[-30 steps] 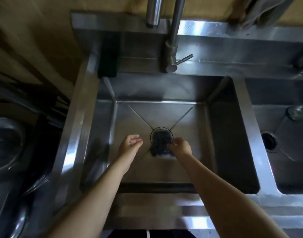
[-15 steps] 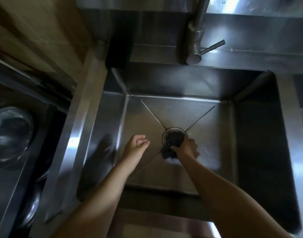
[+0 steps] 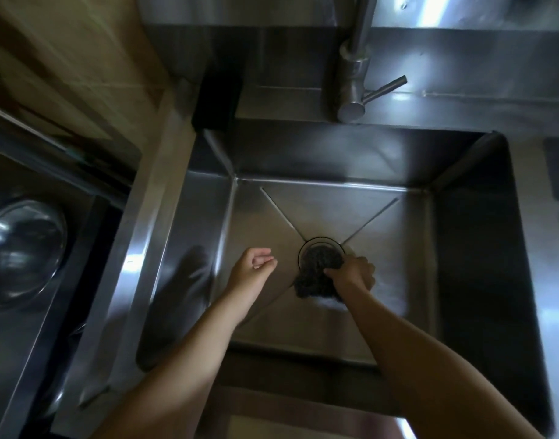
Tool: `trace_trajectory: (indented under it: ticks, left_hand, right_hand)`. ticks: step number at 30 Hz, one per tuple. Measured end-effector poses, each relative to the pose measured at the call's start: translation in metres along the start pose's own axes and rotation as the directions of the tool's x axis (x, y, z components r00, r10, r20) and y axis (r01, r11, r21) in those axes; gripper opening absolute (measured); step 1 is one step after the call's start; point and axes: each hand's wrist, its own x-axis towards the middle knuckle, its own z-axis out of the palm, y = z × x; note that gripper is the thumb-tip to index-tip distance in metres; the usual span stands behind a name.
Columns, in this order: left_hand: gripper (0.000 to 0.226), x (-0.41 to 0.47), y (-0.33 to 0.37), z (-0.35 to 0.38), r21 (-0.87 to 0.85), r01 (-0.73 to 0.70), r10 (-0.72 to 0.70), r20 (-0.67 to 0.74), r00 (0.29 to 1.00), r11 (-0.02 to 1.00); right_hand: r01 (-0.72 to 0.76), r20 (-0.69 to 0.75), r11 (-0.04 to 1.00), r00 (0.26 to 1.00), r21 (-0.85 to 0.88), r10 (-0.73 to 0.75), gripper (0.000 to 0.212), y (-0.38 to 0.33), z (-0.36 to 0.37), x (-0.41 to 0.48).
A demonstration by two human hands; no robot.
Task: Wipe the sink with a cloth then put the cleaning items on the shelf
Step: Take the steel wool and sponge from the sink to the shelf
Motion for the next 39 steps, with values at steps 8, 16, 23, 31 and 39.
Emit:
trace_trajectory:
  ticks: [8,16,23,31,39]
  left_hand:
    - [0.013,-0.017,0.033,-0.006,-0.092,-0.012,0.009,-0.029,1.0,0.996]
    - [0.012,-0.028,0.076,-0.02,-0.175,-0.119,0.108,-0.07,0.992,0.977]
    - [0.019,-0.025,0.102,-0.047,-0.153,-0.189,0.18,-0.071,0.981,0.97]
    - [0.021,0.016,0.142,-0.079,-0.061,-0.246,0.244,-0.043,0.969,0.967]
    - [0.028,0.088,0.191,-0.096,0.159,-0.382,0.408,-0.195,0.892,0.91]
  right_hand:
    - [-0.042,0.151,0.858,0.988,0.513,-0.043,0.048,-0.003,-0.039,-0.019]
    - [0.047,0.089,0.716,0.984,0.697,-0.152,0.041,-0.037,-0.085,-0.045]
    - [0.092,0.017,0.58,0.984,0.809,-0.18,0.045,-0.074,-0.115,-0.07]
    - [0.018,0.012,0.308,0.995,0.951,-0.094,0.018,-0.119,-0.133,-0.091]
    - [0.021,-0.008,0.199,0.998,0.98,-0.067,0.037,-0.159,-0.136,-0.086]
